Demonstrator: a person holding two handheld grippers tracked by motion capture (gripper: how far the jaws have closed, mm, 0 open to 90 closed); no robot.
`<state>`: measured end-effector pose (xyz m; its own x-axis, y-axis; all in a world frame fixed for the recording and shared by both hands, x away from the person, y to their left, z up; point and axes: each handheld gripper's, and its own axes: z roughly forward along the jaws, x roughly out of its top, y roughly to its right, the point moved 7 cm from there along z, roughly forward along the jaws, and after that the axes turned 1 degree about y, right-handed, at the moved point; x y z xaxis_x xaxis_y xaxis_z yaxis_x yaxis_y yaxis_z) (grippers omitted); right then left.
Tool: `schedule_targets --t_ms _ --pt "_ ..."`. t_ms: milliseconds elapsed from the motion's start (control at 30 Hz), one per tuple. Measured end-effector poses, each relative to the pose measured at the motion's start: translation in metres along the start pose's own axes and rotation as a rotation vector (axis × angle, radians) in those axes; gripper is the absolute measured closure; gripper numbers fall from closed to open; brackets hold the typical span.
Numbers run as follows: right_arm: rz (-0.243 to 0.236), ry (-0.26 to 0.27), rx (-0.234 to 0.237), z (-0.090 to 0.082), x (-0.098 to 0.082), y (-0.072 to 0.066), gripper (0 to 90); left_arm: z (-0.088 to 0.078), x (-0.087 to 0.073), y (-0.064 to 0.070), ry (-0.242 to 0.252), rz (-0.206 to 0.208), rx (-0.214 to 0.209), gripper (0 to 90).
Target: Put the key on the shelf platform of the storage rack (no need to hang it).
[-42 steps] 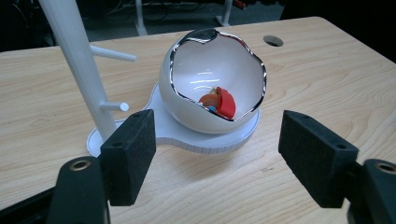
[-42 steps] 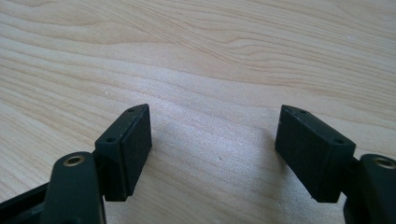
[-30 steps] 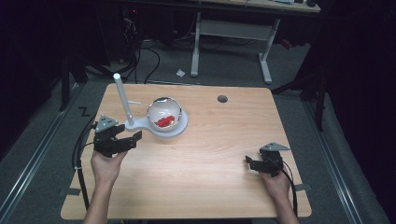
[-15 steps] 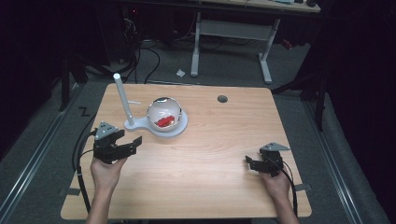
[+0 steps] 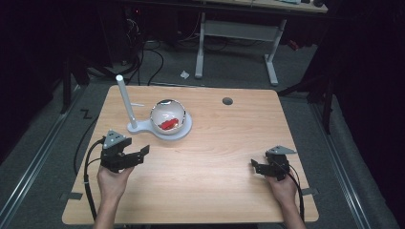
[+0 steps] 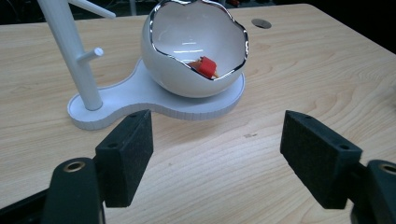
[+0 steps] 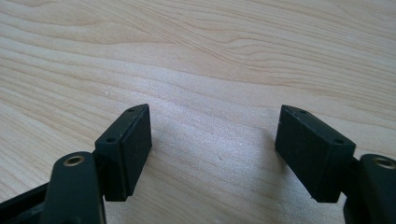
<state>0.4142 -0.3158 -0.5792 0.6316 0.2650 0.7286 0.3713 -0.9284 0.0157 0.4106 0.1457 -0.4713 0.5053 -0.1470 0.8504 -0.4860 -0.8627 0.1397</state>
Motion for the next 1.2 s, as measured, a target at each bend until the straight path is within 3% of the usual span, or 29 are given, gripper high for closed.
schedule_targets --t_ms 567,1200 --pt "0.000 0.001 -0.001 0.000 0.000 0.000 27.1 0.009 -0.008 0.013 -0.009 0.003 -0.035 25.4" --pt "0.000 0.000 -0.001 0.000 0.000 0.000 27.1 0.029 -0.023 0.028 -0.068 0.009 -0.074 25.0"
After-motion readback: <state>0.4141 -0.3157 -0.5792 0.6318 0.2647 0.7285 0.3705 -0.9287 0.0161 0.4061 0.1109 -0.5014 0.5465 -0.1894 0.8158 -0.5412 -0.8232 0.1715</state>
